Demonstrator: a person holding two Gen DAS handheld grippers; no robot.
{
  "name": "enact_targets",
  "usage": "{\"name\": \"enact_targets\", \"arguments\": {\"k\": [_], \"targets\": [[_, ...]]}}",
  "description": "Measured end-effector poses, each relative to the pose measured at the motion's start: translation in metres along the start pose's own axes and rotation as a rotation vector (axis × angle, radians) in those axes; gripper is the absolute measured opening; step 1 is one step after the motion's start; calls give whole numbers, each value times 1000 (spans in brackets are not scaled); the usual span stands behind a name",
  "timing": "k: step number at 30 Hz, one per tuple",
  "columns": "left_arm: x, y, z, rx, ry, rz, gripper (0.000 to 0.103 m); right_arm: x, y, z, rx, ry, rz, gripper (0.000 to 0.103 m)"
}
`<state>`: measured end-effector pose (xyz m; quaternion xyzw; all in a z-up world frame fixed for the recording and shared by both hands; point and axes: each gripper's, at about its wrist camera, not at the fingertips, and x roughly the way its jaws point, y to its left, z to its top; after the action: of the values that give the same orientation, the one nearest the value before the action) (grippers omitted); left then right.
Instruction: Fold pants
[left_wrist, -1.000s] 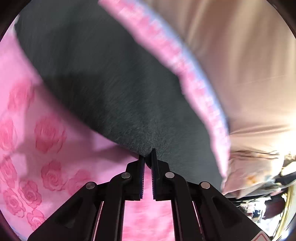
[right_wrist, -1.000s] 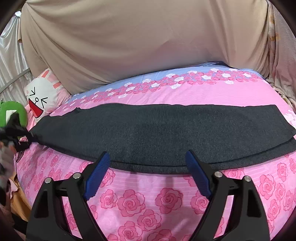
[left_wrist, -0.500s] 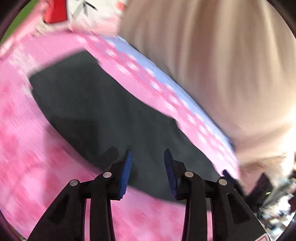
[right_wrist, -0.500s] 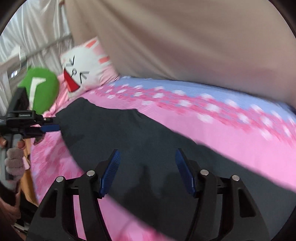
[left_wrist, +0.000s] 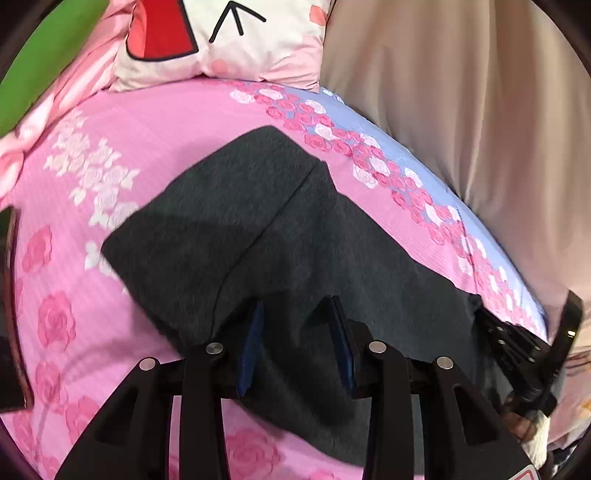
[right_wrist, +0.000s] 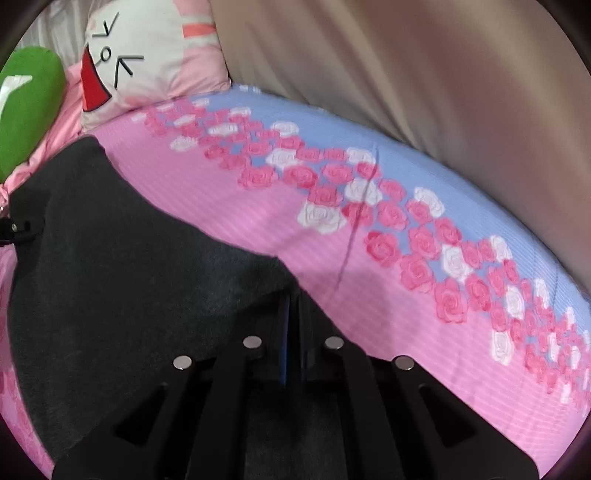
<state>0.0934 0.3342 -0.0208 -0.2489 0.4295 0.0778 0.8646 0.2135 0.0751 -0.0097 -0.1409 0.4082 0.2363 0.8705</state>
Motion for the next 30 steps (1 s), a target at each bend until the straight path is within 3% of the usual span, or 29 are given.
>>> {"name": "enact_targets", "arguments": {"k": [4, 6, 9, 12, 13, 15, 16, 17, 19, 20, 23, 26, 28, 30], "targets": [[-24, -3, -5, 3, -59, -49, 34, -66, -23, -28, 69, -124, -22, 6], [-45, -14, -14, 43, -105, -57, 34, -100, -43, -62, 117, -146, -29, 6], [-68, -46, -35, 155, -145, -66, 34, -142, -87, -145, 237, -88, -84, 7], [-72, -87, -63, 260, -157, -74, 49, -163, -141, -223, 394, -13, -208, 7], [-71, -103, -76, 291, -165, -70, 50, -172, -160, -247, 464, -2, -242, 7], [-68, -129, -98, 349, -170, -65, 50, -200, -190, -280, 591, -48, -224, 7], [-64, -148, -114, 388, -162, -62, 52, -221, -206, -298, 642, -70, -281, 8], [-62, -160, -127, 411, -157, -64, 59, -240, -221, -315, 677, -88, -347, 11], [-58, -177, -146, 427, -155, -75, 68, -271, -249, -346, 771, -124, -411, 29], [-56, -186, -156, 434, -156, -84, 71, -288, -265, -364, 831, -154, -442, 45], [-51, -204, -178, 449, -198, -67, 72, -323, -303, -402, 958, -233, -464, 49], [-41, -211, -192, 415, -208, -60, 74, -330, -337, -422, 1031, -272, -397, 49], [-35, -217, -198, 428, -215, -9, 74, -325, -353, -424, 1045, -262, -356, 49], [-37, -219, -200, 441, -228, -4, 77, -321, -362, -426, 1051, -226, -383, 49]]}}
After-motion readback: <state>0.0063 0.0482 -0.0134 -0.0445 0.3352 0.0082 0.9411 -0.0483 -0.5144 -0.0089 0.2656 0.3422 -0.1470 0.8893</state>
